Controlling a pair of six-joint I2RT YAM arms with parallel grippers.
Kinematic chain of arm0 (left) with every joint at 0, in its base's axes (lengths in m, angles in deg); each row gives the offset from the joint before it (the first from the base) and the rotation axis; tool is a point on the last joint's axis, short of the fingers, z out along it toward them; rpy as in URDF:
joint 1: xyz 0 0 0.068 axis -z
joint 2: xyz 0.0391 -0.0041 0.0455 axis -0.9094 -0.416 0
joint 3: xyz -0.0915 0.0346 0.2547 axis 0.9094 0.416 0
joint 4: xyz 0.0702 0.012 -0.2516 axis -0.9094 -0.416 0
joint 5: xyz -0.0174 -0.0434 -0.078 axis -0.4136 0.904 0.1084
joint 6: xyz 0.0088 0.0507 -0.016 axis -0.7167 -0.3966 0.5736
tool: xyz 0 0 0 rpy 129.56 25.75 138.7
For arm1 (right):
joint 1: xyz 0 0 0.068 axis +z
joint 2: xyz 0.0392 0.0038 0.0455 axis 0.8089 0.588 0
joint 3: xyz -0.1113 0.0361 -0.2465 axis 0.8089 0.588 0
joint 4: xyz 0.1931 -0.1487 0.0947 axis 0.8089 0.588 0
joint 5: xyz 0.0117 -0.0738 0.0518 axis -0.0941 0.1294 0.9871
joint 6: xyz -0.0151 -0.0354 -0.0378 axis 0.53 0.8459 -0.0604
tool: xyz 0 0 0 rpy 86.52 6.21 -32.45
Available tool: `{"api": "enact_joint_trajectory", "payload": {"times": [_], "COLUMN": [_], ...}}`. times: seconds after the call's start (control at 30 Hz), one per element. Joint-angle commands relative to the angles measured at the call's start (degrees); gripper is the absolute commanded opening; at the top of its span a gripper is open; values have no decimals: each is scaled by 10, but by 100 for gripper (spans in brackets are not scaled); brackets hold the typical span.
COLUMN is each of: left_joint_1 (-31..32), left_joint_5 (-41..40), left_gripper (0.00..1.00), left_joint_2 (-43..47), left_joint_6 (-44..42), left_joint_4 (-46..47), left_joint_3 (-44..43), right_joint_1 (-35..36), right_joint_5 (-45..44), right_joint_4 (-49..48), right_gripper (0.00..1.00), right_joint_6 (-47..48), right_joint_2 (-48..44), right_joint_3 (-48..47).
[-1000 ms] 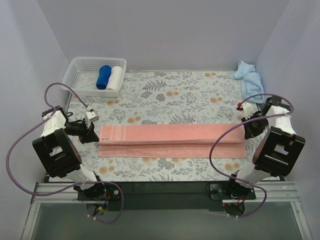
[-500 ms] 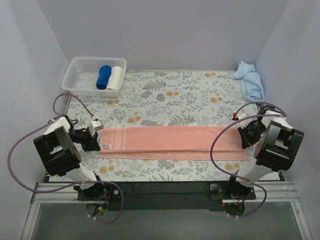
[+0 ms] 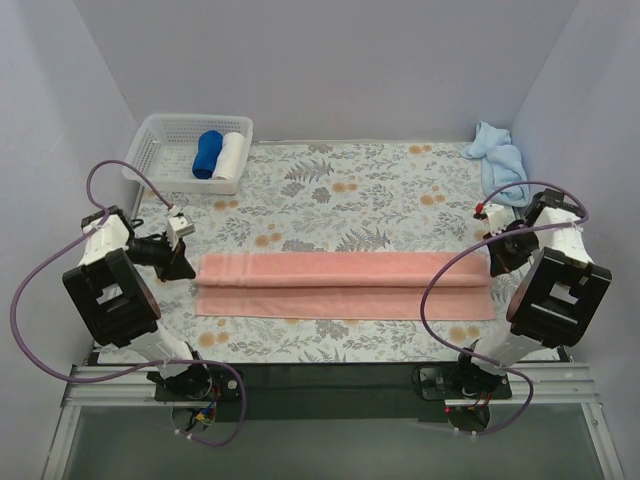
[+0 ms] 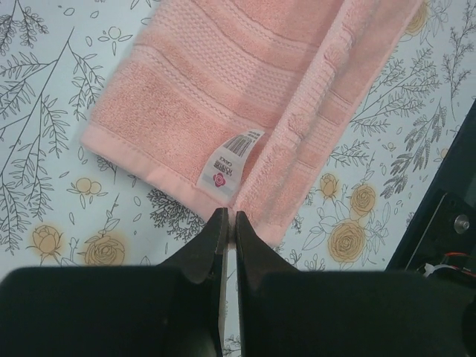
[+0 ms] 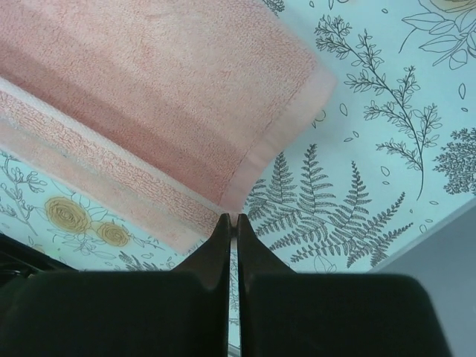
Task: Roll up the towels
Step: Fold the towel
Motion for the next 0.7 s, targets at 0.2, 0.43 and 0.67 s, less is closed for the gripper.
{"api": "enact_joint_trajectory", "payload": {"times": [0.2,0.43,0.67], "left_joint_1": [-32,-41,-41], "left_joint_5": [-43,-70,-96], "left_gripper": [0,0,0], "left_joint_2": [68,54,29], "left_joint_6": [-59,-73,-48], "left_joint_4": [-36,6,81], "left_joint_3": [6,71,136], "right_joint_1": [-27,-41,-36], "right_joint_5": [-42,-33,-30], "right_joint_4": [20,-4,-40], "right_gripper": [1,1,1], "right_joint_6": [56,58,40], "right_joint_2": [-65,-42,5], "right_joint_3": [13,57,94]}}
